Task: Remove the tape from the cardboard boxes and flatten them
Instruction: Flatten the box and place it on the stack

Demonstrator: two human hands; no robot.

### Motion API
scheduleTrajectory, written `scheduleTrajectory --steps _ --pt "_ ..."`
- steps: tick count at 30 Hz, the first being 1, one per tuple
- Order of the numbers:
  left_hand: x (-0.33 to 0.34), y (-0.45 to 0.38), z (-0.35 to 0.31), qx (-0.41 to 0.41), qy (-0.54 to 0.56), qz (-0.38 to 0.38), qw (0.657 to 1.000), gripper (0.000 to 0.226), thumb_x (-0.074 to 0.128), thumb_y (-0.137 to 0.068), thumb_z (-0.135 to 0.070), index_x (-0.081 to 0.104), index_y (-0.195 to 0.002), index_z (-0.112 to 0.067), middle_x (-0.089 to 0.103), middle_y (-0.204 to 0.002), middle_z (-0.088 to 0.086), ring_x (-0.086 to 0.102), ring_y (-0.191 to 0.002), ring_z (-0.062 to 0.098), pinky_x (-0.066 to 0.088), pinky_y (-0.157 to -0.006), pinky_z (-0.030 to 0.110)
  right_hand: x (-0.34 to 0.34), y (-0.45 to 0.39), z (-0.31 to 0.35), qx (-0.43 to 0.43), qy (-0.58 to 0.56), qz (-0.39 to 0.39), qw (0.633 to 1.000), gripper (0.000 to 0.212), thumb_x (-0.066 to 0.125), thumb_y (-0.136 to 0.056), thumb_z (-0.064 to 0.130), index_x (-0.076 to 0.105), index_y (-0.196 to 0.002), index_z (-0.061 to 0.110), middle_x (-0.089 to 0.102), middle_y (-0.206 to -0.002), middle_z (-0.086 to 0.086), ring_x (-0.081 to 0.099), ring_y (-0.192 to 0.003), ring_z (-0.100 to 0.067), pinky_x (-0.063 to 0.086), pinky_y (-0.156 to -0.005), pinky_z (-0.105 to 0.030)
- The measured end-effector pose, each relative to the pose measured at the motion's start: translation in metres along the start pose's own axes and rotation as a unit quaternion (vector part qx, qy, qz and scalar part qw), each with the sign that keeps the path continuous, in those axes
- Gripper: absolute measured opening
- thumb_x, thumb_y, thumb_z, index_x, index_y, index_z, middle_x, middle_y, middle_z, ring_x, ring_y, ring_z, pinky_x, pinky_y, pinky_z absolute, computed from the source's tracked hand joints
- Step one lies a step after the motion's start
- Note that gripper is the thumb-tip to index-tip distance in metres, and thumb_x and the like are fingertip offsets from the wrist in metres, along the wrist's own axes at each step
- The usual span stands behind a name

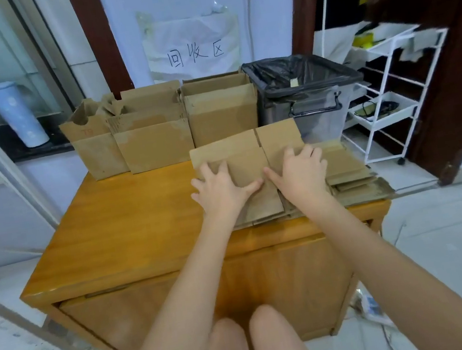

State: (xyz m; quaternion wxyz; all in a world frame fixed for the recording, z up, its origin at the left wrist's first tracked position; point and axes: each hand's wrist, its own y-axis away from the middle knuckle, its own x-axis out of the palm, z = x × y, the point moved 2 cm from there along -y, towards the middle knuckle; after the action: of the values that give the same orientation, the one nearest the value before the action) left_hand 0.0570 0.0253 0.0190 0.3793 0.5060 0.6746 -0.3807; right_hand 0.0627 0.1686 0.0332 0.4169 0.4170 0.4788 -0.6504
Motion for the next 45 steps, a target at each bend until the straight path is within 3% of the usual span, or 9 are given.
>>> scheduleTrajectory --steps 8,16,22,30,35,39,42,45 --pt "0.039 -0.010 -0.087 0.065 -0.020 0.035 0.997 0.091 0.057 -0.072 -0.077 0.039 -0.143 -0.023 0.028 -0.145 0.013 0.033 -0.125 0.039 0.034 -0.098 0.046 -0.007 -0.035 -0.083 0.072 0.034 0.007 0.997 0.065 0.044 -0.092 0.059 0.044 -0.131 0.006 0.041 -0.133 -0.024 0.037 -0.123 -0.038 0.034 -0.098 -0.044" --pt "0.076 -0.028 -0.125 0.072 -0.065 0.079 0.992 0.084 0.053 -0.072 -0.080 0.052 -0.129 -0.018 0.039 -0.135 0.015 0.037 -0.121 0.039 0.035 -0.095 0.044 0.011 -0.068 -0.130 0.083 0.033 0.056 0.994 0.063 0.043 -0.093 0.059 0.048 -0.130 0.008 0.031 -0.147 -0.020 0.033 -0.128 -0.039 0.033 -0.100 -0.046" --pt "0.093 -0.042 -0.128 0.080 -0.089 0.063 0.991 0.085 0.046 -0.073 -0.083 0.054 -0.128 -0.018 0.042 -0.134 0.013 0.041 -0.117 0.037 0.034 -0.092 0.041 0.031 -0.080 -0.138 0.061 0.018 0.073 0.995 0.060 0.038 -0.095 0.058 0.050 -0.129 0.010 0.043 -0.136 -0.017 0.039 -0.122 -0.038 0.033 -0.098 -0.045" --pt "0.118 -0.047 -0.105 0.084 -0.105 0.039 0.990 0.082 0.038 -0.081 -0.079 0.048 -0.137 -0.020 0.041 -0.140 0.013 0.040 -0.118 0.038 0.032 -0.096 0.042 0.065 -0.077 -0.135 0.040 0.014 0.089 0.995 0.067 0.034 -0.093 0.063 0.045 -0.136 0.013 0.037 -0.144 -0.018 0.035 -0.126 -0.040 0.028 -0.105 -0.049" --pt "0.122 -0.045 -0.104 0.089 -0.108 0.027 0.990 0.071 0.036 -0.089 -0.070 0.048 -0.137 -0.018 0.042 -0.138 0.013 0.040 -0.116 0.038 0.032 -0.096 0.042 0.072 -0.080 -0.136 0.036 0.015 0.109 0.993 0.067 0.030 -0.096 0.058 0.037 -0.143 0.011 0.027 -0.152 -0.021 0.023 -0.138 -0.041 0.019 -0.113 -0.050" --pt "0.119 -0.048 -0.108 0.089 -0.108 0.046 0.989 0.061 0.034 -0.094 -0.060 0.051 -0.132 -0.016 0.044 -0.134 0.014 0.040 -0.116 0.038 0.031 -0.097 0.043 0.070 -0.085 -0.130 0.022 0.021 0.129 0.991 0.063 0.028 -0.100 0.048 0.032 -0.146 0.004 0.020 -0.157 -0.019 0.010 -0.146 -0.032 0.012 -0.117 -0.048" --pt "0.114 -0.052 -0.109 0.085 -0.096 0.077 0.989 0.057 0.032 -0.097 -0.055 0.049 -0.135 -0.016 0.042 -0.138 0.015 0.038 -0.123 0.040 0.029 -0.101 0.043 0.064 -0.088 -0.124 0.001 0.031 0.127 0.991 0.055 0.029 -0.102 0.039 0.035 -0.143 0.004 0.027 -0.154 -0.018 0.019 -0.144 -0.031 0.018 -0.116 -0.046" --pt "0.105 -0.054 -0.101 0.091 -0.074 0.075 0.990 0.053 0.030 -0.099 -0.047 0.047 -0.138 -0.016 0.042 -0.140 0.016 0.036 -0.127 0.039 0.029 -0.103 0.044 0.055 -0.087 -0.115 -0.014 0.038 0.116 0.992 0.047 0.031 -0.102 0.036 0.044 -0.135 0.005 0.041 -0.144 -0.016 0.036 -0.133 -0.032 0.031 -0.104 -0.041"
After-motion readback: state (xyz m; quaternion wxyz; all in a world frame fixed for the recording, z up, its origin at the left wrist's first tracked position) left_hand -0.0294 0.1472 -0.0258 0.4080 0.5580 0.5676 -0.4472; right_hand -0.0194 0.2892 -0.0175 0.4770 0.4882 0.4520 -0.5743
